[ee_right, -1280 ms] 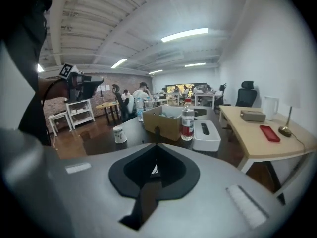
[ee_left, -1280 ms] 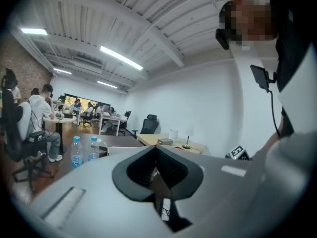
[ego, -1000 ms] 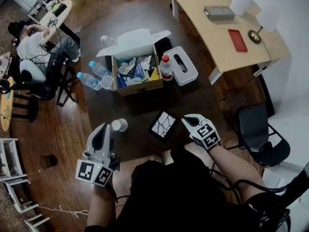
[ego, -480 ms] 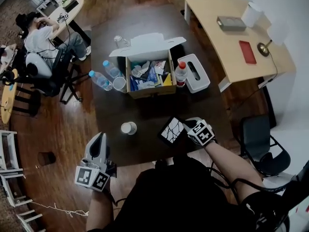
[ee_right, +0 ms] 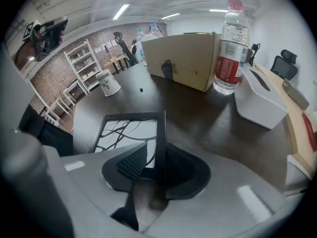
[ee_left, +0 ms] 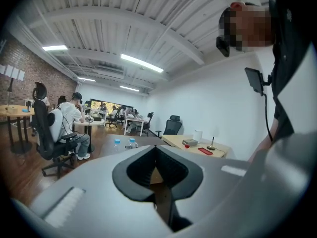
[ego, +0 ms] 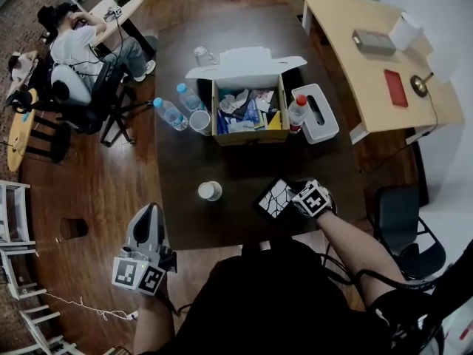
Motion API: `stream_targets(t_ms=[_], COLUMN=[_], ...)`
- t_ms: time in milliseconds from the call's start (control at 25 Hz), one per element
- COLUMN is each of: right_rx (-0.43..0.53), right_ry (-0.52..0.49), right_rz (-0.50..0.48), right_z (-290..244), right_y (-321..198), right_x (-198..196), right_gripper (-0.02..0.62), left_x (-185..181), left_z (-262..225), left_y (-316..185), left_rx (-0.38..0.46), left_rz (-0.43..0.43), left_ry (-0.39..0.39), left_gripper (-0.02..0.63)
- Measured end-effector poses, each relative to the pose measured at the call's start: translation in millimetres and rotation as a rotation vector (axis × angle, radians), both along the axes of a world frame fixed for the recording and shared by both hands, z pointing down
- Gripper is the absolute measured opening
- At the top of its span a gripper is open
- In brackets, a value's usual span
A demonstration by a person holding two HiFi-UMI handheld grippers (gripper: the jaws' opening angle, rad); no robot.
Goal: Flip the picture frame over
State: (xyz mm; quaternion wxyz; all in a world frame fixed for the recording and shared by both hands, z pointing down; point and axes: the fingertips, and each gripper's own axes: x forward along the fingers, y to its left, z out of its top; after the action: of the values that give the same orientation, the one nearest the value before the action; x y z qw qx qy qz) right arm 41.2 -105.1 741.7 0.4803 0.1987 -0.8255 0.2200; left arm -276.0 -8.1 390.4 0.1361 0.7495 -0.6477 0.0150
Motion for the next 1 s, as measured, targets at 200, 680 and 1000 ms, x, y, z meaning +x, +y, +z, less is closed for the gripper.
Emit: stream_targets(t_ms=[200,680,1000], right_rx=[-0.007,0.222,0.447], right_ry=[-0.029,0.023,0.108], right_rz=[-0.016,-0.115,-0.099], right_z=[-1,-55,-100], right_y=[-4,-21,-68], right_x=[-4,-5,7], right_gripper=[0.117,0.072,0.074], left_x=[-4,12,19], left_z=[0,-4,-7], left_y=[2,-6,-9], left_rx=[0.0,0.037,0.061], left_rz=[-0.01,0.043,0.069], left_ry=[-0.001,0.017,0.019], left_gripper=[0.0,0.0,0.0])
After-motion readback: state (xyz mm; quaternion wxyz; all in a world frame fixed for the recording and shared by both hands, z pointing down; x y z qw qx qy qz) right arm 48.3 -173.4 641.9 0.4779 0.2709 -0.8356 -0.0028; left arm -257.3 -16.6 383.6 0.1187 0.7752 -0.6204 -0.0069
